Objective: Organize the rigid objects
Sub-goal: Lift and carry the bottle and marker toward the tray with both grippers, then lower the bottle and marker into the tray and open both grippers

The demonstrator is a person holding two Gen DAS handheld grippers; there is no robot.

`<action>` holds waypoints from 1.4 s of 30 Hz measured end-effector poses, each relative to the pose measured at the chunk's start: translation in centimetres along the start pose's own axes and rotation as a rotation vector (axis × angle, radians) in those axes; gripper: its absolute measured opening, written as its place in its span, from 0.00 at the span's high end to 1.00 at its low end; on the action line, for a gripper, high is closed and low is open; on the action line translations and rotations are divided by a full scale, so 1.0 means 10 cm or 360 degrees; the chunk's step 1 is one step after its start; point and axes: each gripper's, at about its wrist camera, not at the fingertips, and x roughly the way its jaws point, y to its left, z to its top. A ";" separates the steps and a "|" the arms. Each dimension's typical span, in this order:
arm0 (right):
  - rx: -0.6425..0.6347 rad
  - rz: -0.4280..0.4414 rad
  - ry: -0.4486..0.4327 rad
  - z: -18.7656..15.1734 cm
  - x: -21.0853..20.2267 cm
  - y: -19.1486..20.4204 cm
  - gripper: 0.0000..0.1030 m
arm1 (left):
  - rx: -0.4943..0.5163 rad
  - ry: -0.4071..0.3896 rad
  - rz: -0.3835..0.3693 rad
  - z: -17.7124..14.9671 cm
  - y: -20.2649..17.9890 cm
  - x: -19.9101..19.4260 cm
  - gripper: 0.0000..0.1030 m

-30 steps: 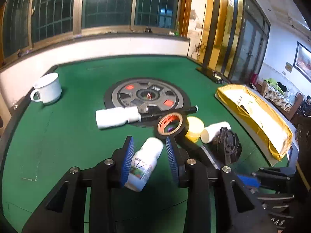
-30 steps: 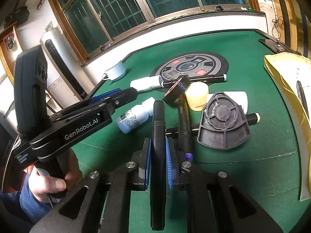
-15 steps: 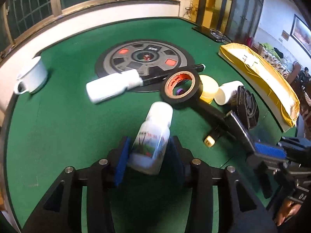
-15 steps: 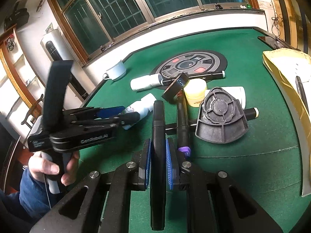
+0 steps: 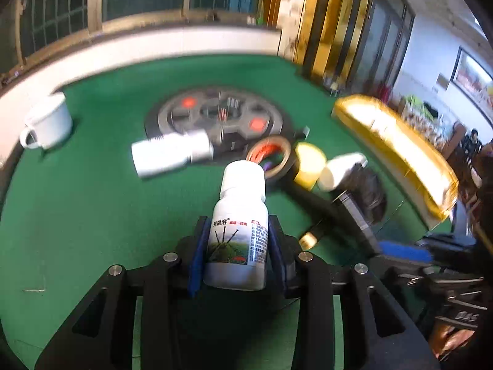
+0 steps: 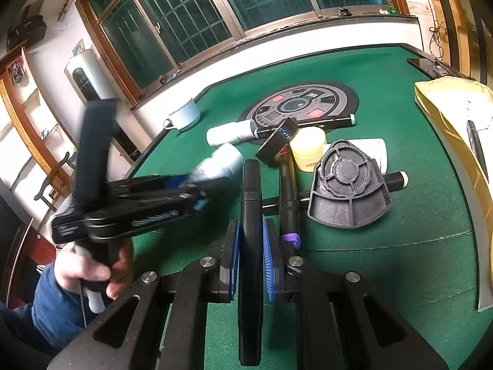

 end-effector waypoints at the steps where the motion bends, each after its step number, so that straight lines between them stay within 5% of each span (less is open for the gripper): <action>1: -0.0007 -0.0003 -0.0003 0.00 -0.01 0.01 0.87 | -0.0002 -0.0028 0.0003 0.01 -0.02 -0.04 0.67; 7: -0.0011 -0.0045 -0.0067 0.04 -0.17 -0.04 0.87 | 0.0018 -0.0134 -0.0030 0.11 -0.21 -0.20 0.67; 23: 0.0114 -0.0127 -0.0275 0.15 -0.82 -0.43 0.87 | 0.0176 -0.0177 -0.0156 0.23 -0.85 -0.41 0.67; 42: 0.0345 -0.0356 -0.0475 0.23 -1.66 -1.31 0.87 | 0.0312 -0.0040 -0.0482 0.62 -2.18 0.02 0.67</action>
